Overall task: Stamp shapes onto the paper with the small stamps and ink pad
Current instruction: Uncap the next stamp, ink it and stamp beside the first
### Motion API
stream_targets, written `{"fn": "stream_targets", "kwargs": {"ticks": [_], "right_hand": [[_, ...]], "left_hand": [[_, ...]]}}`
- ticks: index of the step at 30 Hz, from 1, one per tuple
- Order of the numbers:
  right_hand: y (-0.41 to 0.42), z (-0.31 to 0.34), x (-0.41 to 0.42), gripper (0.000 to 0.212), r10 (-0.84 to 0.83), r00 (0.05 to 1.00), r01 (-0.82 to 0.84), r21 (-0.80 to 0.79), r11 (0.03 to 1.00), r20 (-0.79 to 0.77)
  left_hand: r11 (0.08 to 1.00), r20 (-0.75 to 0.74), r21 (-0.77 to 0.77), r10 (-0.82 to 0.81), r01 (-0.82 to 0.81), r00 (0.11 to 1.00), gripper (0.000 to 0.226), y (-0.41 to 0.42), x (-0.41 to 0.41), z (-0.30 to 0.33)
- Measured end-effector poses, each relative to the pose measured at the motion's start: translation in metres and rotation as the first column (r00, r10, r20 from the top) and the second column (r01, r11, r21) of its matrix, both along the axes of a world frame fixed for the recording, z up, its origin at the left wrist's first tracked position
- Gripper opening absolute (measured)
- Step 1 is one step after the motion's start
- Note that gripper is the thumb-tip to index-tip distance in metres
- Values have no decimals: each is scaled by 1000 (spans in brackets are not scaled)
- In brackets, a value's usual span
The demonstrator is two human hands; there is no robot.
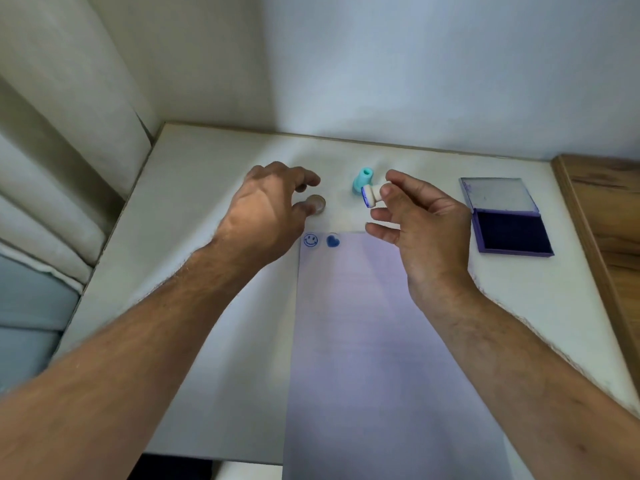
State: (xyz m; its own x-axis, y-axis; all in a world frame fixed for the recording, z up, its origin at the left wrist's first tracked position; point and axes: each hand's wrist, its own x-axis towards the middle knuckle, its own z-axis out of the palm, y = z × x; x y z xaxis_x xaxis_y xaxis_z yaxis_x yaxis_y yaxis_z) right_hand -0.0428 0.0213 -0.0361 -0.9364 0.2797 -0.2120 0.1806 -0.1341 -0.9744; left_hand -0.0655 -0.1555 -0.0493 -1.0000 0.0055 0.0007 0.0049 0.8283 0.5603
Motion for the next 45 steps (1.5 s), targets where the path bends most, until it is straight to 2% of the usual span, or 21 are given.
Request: {"fn": "stream_targets", "kwargs": {"ticks": [8, 17, 19, 22, 28, 32, 37, 45], "right_hand": [[2, -4, -4, 17, -33, 999, 34, -69, 997, 18], [1, -4, -5, 15, -15, 999, 19, -94, 995, 33], [0, -5, -4, 14, 7, 1000, -4, -104, 995, 26], [-1, -4, -4, 14, 30, 999, -27, -135, 990, 20], [-4, -5, -5, 18, 81, 996, -67, -256, 964, 44], [-5, -3, -5, 21, 117, 992, -97, -341, 935, 40], [-4, 0, -5, 23, 121, 992, -94, -404, 910, 43], [-5, 0, -4, 23, 134, 990, -107, -396, 912, 43]], "left_hand": [[997, 33, -73, 22, -20, 999, 46, 5, 1, -11], [996, -39, -82, 39, -42, 998, 35, 4, 1, -18], [994, -64, -11, 107, -108, 992, 30, 6, 2, -14], [961, -60, 208, 198, -182, 978, 24, 10, 6, -1], [926, -157, 377, 95, -29, 983, 21, 20, 10, 8], [863, -89, 504, 22, 26, 996, 25, 19, 9, 4], [759, 7, 651, -34, 21, 999, 35, 16, 6, 5], [618, 78, 786, -94, -3, 993, 37, 13, 4, 9]]}}
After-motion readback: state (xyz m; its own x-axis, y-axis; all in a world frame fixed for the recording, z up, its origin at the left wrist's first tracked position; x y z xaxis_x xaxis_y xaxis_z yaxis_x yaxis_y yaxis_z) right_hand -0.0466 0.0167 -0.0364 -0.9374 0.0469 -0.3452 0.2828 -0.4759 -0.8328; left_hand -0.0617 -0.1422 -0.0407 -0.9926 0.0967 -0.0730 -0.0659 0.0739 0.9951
